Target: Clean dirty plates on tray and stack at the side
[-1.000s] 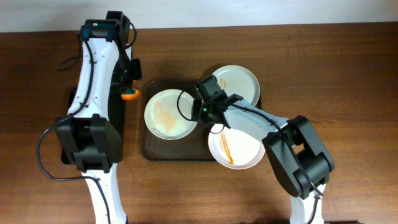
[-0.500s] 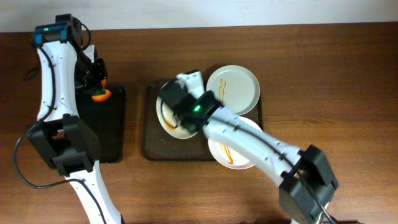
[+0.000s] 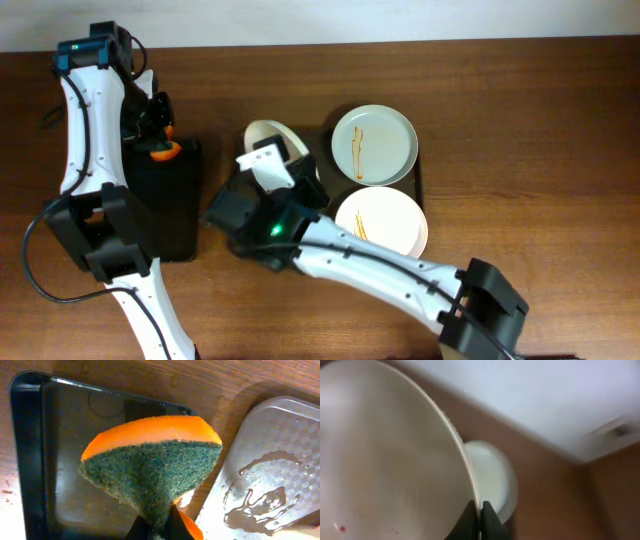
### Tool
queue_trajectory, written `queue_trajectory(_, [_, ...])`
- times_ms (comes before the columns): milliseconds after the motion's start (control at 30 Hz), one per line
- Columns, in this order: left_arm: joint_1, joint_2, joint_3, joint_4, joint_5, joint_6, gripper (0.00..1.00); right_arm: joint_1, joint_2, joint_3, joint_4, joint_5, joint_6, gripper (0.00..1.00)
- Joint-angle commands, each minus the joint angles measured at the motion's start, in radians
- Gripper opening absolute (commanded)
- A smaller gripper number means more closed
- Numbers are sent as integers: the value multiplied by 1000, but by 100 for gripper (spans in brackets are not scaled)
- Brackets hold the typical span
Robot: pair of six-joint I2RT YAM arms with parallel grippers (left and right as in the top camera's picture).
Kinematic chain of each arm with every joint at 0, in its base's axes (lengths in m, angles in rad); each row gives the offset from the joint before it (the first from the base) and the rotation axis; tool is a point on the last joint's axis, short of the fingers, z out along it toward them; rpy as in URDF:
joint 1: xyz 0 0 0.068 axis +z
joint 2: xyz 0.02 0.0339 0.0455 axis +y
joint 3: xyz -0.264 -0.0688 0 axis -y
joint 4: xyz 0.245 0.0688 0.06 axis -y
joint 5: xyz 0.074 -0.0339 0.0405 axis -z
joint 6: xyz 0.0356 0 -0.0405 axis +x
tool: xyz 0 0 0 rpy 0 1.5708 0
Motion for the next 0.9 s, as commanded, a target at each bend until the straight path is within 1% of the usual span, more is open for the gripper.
queue_trajectory(0, [2,0,16,3,60,16,0,-165,-10,-6,-11,-532,212,4])
queue_trajectory(33, [0,0,16,4,60,16,0,-223,4,-12,-9,-676,255,4])
queue_trajectory(100, [-10,0,16,10,60,16,0,-312,60,-34,35,-869,257,4])
queue_trajectory(133, [-16,0,16,10,60,16,0,-333,84,-46,56,-924,259,4])
queue_trajectory(200, [-32,0,16,14,59,16,0,-369,155,-71,76,-1012,317,4])
queue_trajectory(300, [-41,0,16,21,60,16,0,-371,190,-71,75,-1052,317,4])
queue_trajectory(333, [-43,0,16,21,60,16,0,-369,195,-71,76,-1052,308,33])
queue_trajectory(367, [-46,0,16,21,60,16,0,-372,195,-71,84,-1044,261,47])
queue_trajectory(400, [-50,0,16,24,60,16,0,-385,195,-71,127,-1041,139,57])
queue_trajectory(433, [-57,0,16,25,60,16,0,-410,196,-71,175,-1043,31,57])
queue_trajectory(467, [-63,0,16,25,60,16,0,-423,200,-71,200,-1056,-21,57])
queue_trajectory(500, [-70,0,16,25,60,16,0,-435,207,-71,216,-1078,-58,55])
queue_trajectory(533, [-78,0,16,26,60,16,0,-442,215,-71,218,-1110,-69,44])
queue_trajectory(600, [-92,0,16,26,59,16,0,-441,237,-74,196,-1175,-65,29])
queue_trajectory(633, [-96,0,16,27,60,16,0,-439,242,-74,187,-1219,-65,28])
queue_trajectory(667, [-98,0,16,27,60,16,0,-439,246,-75,176,-1260,-64,24])
queue_trajectory(700, [-103,0,16,24,60,16,0,-439,246,-75,158,-1266,-22,19])
queue_trajectory(733, [-109,0,16,21,60,16,0,-439,246,-75,146,-1265,10,9])
queue_trajectory(767, [-119,0,13,20,60,16,0,-439,246,-75,137,-1258,50,4])
queue_trajectory(800, [-130,0,10,17,60,16,0,-440,246,-75,126,-1236,94,4])
queue_trajectory(867, [-161,5,0,6,60,16,0,-449,246,-75,73,-1112,271,4])
